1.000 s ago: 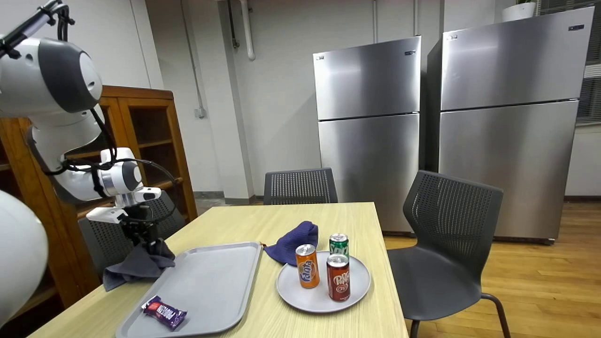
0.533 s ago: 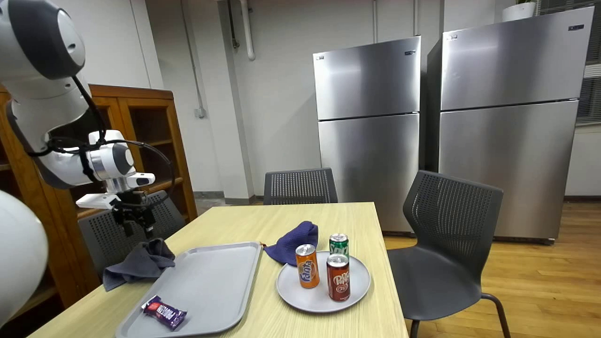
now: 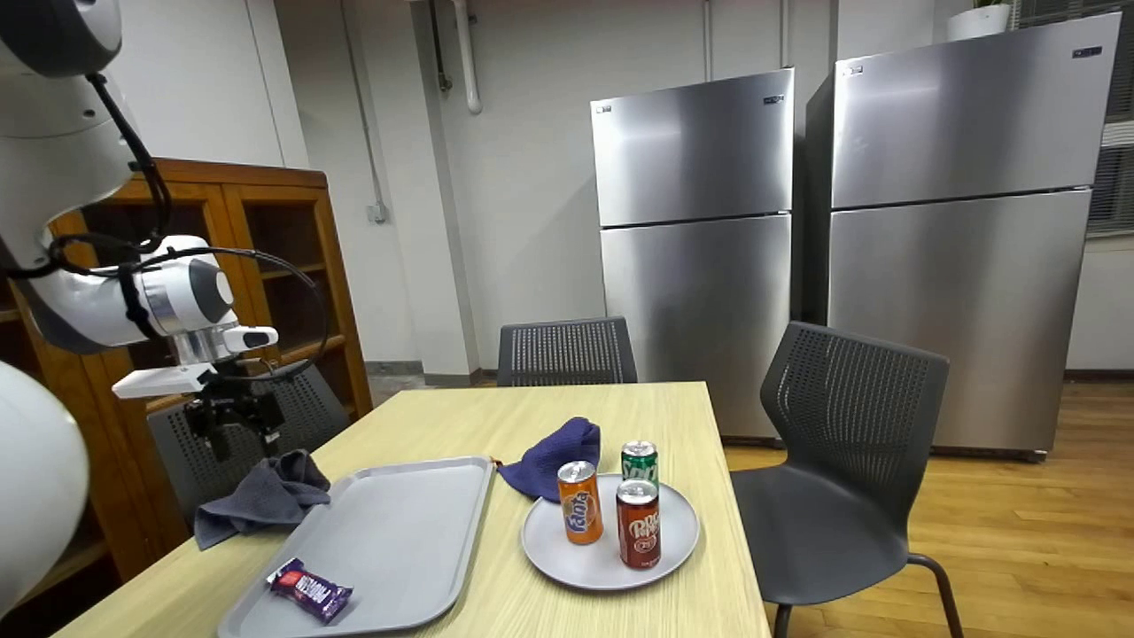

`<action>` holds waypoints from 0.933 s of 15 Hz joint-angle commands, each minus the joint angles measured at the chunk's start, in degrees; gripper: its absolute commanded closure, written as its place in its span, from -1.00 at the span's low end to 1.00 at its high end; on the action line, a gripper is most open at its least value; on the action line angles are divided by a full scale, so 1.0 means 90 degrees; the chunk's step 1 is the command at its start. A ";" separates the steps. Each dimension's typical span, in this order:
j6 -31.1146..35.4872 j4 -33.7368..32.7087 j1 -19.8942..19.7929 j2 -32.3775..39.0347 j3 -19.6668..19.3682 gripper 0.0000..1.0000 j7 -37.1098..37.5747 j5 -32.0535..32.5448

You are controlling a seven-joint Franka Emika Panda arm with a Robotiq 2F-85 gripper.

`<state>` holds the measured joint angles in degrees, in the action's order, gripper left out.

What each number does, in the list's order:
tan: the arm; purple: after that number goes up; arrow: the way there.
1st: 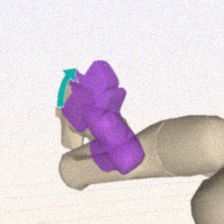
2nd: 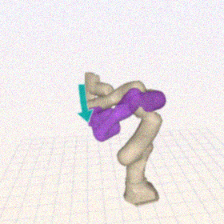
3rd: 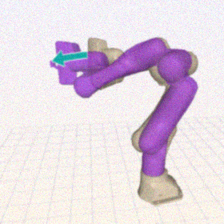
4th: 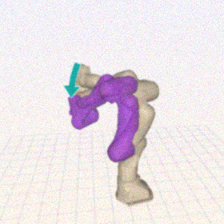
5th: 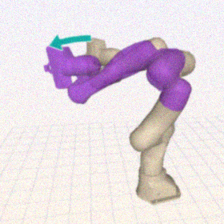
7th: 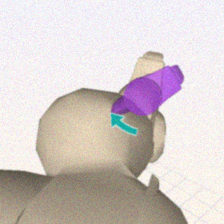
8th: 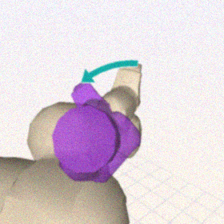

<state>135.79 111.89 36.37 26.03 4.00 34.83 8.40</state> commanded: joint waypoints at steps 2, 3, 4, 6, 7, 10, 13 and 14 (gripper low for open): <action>-0.0036 0.1043 -0.0512 -0.0753 0.0373 -1.00 -0.1082 0.0029; -0.0058 0.1203 -0.0596 -0.0830 0.0415 -1.00 -0.1272 0.0067; -0.0068 0.1349 -0.0673 -0.0900 0.0439 -1.00 -0.1423 0.0139; -0.0139 0.1602 -0.0831 -0.0986 0.0491 -1.00 -0.1738 0.0276; -0.0175 0.1737 -0.0901 -0.1029 0.0511 -1.00 -0.1880 0.0386; -0.0462 0.2027 -0.1001 -0.1118 0.0466 -1.00 -0.2012 0.1011; -0.0569 0.2214 -0.1129 -0.1139 0.0473 -1.00 -0.2136 0.1450; -0.0526 0.2267 -0.1195 -0.1144 0.0483 -1.00 -0.2208 0.1514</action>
<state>132.41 129.85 27.89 18.25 6.92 17.39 19.36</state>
